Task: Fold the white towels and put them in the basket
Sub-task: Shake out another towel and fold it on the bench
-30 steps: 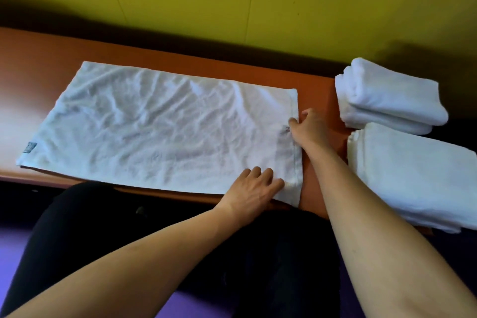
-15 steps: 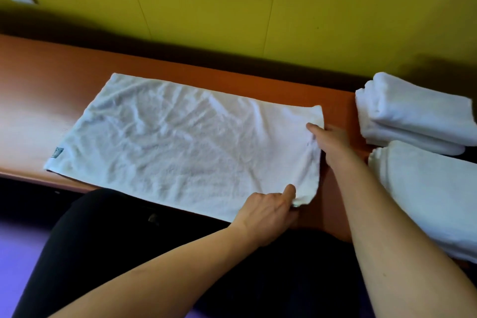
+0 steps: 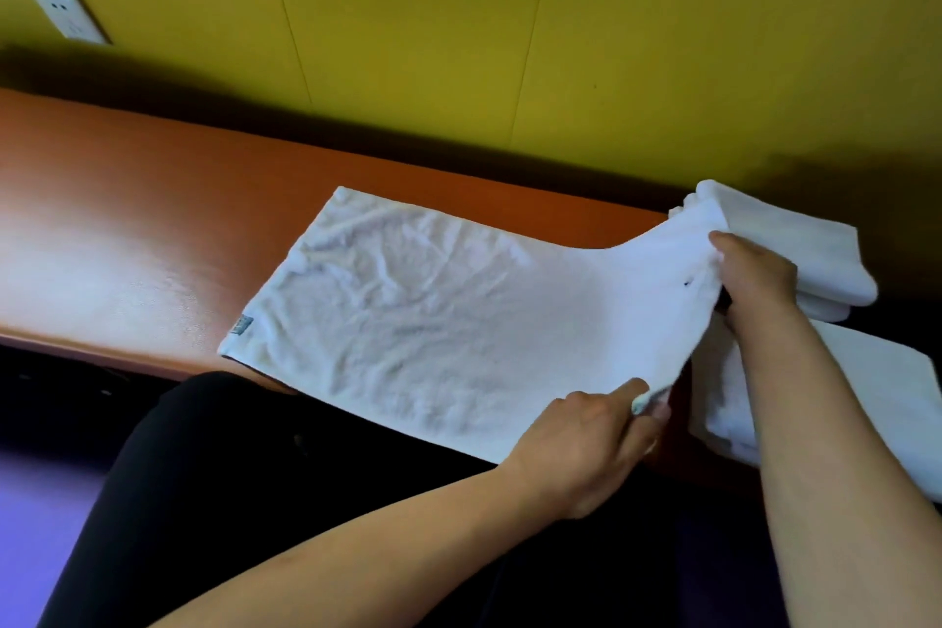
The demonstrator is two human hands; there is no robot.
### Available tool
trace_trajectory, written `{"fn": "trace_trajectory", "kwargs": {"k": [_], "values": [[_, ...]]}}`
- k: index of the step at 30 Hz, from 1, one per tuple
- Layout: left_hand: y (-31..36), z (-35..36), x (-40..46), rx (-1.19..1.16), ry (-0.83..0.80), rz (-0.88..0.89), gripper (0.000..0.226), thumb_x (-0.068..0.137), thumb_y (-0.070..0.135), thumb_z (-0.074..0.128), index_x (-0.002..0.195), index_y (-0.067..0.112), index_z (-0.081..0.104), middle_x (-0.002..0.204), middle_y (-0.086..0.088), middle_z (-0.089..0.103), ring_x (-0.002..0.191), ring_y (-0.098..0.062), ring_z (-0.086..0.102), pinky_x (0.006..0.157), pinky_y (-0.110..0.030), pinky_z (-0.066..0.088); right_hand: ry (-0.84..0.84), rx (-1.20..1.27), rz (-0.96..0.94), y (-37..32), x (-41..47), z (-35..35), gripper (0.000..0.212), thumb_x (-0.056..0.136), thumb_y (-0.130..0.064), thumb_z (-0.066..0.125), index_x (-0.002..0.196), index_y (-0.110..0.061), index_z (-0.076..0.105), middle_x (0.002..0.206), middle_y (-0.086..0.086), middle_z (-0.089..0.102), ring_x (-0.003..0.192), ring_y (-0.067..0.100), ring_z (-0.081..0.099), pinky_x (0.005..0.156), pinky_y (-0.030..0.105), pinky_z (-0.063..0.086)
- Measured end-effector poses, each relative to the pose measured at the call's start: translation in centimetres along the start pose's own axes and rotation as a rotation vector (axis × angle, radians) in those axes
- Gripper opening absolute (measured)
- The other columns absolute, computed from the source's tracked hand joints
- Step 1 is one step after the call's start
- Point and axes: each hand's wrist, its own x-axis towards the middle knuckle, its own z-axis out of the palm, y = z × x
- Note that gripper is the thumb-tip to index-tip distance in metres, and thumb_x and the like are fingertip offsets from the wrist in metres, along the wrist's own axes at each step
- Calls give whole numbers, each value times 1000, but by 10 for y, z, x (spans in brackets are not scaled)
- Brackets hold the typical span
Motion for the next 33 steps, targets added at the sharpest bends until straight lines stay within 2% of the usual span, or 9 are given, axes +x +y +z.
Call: {"fn": "trace_trajectory", "kwargs": {"k": [3,8,11,14,16,18,23,29,33], "values": [[-1,-12,-8,-94,54,-73,31,107,48,32,86,25,38,74,-9,64,76,-36,63,73,-47,48,-33,-4,-23,-11,-16,11,22,74,-32,77,72,-14,64,80,-7,68,82,20,70,75,34,55],[-32,-35,-29,-191,252,-226,18,100,28,47,83,20,45,71,-3,60,69,-26,67,68,-43,55,-115,-61,-139,-18,-53,65,31,87,-26,68,115,-12,71,98,3,67,86,20,64,75,29,52],[-54,-59,-47,-370,333,-357,16,90,17,48,97,32,51,71,-2,67,59,-19,69,64,-44,59,-179,-26,-173,-19,-78,106,10,87,-21,64,92,-22,73,81,-3,68,63,6,66,52,14,48],[-74,-85,-62,-501,421,-403,17,92,18,46,96,33,51,70,-8,70,58,-24,69,60,-41,61,-272,-2,-193,-23,-103,150,11,90,-18,60,91,-25,68,86,2,70,78,16,72,70,28,59],[-85,-102,-69,-529,473,-415,12,99,26,46,91,29,54,68,-9,71,57,-24,69,57,-38,60,-304,-23,-226,-28,-116,180,12,88,-16,60,87,-21,71,78,1,69,71,15,71,68,31,59],[-96,-118,-74,-508,515,-429,22,103,34,47,87,23,55,67,-8,71,55,-22,69,55,-35,59,-326,-14,-238,-35,-129,209,14,85,-15,60,76,-19,69,67,-3,67,65,18,70,62,32,59],[-131,-160,-95,-371,638,-511,29,101,37,46,82,18,58,65,1,73,57,-17,69,62,-41,61,-376,-95,-296,-43,-155,279,17,84,-22,61,69,-18,69,79,6,72,83,30,73,78,49,61],[-188,-196,-112,-216,707,-662,36,99,29,45,75,5,59,59,6,71,54,-16,68,60,-42,60,-444,-190,-355,-27,-180,348,14,93,-22,60,87,-16,72,90,7,71,82,22,67,74,36,57],[-227,-206,-122,18,601,-782,34,97,31,45,73,15,63,59,7,71,58,-15,68,66,-38,59,-521,-297,-283,-8,-195,368,34,98,-29,60,126,-11,68,115,12,71,92,24,72,78,39,62]]}}
